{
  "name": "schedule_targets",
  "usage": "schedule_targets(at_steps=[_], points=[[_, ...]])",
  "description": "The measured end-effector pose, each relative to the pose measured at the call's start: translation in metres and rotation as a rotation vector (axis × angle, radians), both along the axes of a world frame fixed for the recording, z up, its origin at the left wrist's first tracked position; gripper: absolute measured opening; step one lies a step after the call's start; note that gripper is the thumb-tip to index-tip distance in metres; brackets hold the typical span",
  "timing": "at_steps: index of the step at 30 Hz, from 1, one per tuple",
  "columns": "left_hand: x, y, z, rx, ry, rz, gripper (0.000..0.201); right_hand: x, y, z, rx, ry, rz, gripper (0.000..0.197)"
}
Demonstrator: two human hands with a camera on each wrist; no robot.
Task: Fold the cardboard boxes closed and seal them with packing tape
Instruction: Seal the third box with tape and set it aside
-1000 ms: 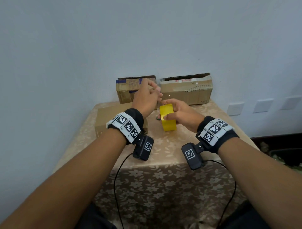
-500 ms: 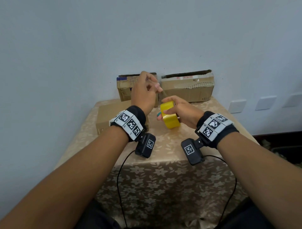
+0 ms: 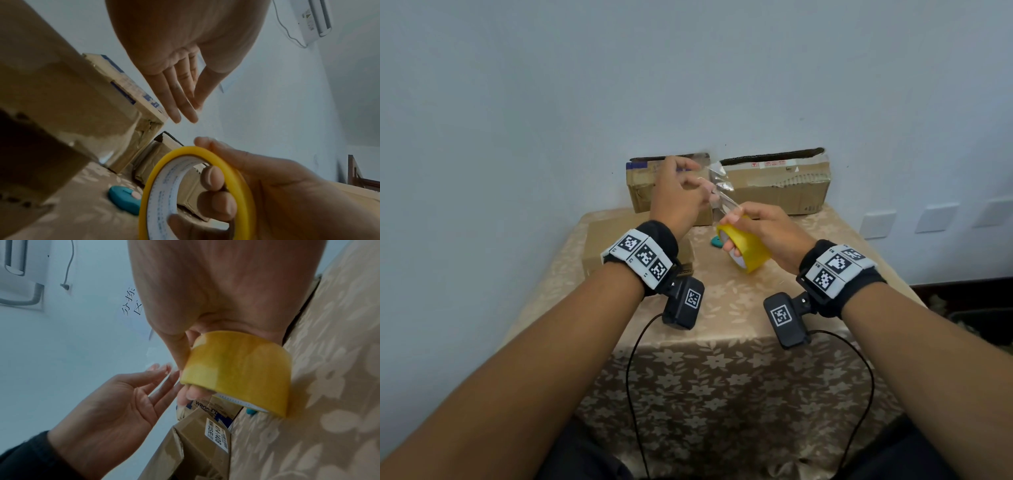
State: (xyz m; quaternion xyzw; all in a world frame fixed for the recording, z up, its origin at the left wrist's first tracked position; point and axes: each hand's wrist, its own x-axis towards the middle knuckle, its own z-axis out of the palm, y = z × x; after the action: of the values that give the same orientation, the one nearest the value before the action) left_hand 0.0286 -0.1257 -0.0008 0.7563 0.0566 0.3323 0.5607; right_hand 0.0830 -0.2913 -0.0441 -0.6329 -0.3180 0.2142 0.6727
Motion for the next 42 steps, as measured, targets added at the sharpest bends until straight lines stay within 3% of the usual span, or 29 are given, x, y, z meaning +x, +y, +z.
schedule_targets(at_steps=[7, 29, 38, 42], points=[[0.004, 0.0, -0.005, -0.051, 0.013, 0.04, 0.03, 0.001, -0.001, 0.003, -0.043, -0.042, 0.03, 0.019], [0.014, -0.014, -0.01, -0.073, 0.055, 0.19, 0.029, 0.003, 0.002, 0.012, -0.075, 0.051, 0.102, 0.022], [0.008, -0.017, 0.001, -0.057, 0.028, 0.109, 0.028, 0.0, 0.0, 0.007, -0.027, 0.03, 0.073, 0.022], [0.005, -0.015, 0.004, -0.065, 0.032, 0.118, 0.04, -0.003, 0.0, 0.006, 0.021, 0.02, 0.107, 0.048]])
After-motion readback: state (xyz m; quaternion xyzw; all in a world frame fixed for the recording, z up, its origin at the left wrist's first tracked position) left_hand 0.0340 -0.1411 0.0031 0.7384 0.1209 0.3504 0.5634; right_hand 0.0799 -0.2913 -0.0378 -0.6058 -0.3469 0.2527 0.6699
